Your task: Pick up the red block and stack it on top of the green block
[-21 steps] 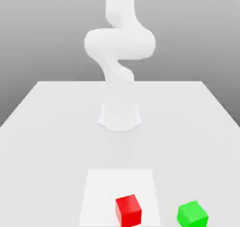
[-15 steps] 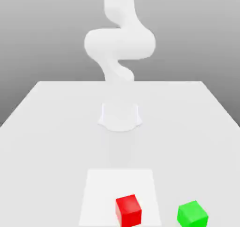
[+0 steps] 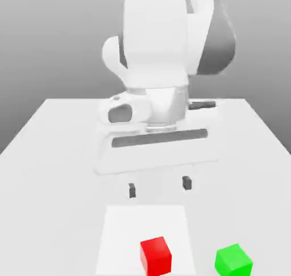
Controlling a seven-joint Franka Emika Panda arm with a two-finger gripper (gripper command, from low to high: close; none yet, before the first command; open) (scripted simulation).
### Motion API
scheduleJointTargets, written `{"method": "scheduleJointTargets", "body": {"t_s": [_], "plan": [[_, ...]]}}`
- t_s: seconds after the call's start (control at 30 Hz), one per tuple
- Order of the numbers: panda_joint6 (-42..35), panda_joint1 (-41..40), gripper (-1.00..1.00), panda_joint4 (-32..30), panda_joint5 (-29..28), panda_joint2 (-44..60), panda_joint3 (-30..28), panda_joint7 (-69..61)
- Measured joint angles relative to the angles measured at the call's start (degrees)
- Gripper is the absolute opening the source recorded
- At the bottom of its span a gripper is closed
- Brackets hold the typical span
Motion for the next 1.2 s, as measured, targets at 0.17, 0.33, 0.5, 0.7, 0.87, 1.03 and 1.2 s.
{"method": "scheduleJointTargets", "body": {"t_s": [0.17,0.33,0.5,0.7,0.87,1.03,1.2], "plan": [[4.93,0.2,0.0,-1.05,-0.99,10.3,-0.09,-1.59],[11.37,-0.31,-1.0,-0.01,-0.42,18.25,0.56,-2.18],[12.04,-0.42,-1.0,0.12,-0.45,19.11,0.68,-2.13],[4.12,0.12,-1.0,-1.16,-1.41,9.93,0.35,-1.38],[-1.28,5.79,-1.0,2.87,-2.98,8.68,4.65,1.41],[-0.41,9.95,-1.0,5.9,-4.98,12.49,7.03,3.99],[3.02,10.46,1.0,6.18,-5.66,16.21,6.65,4.52]]}}
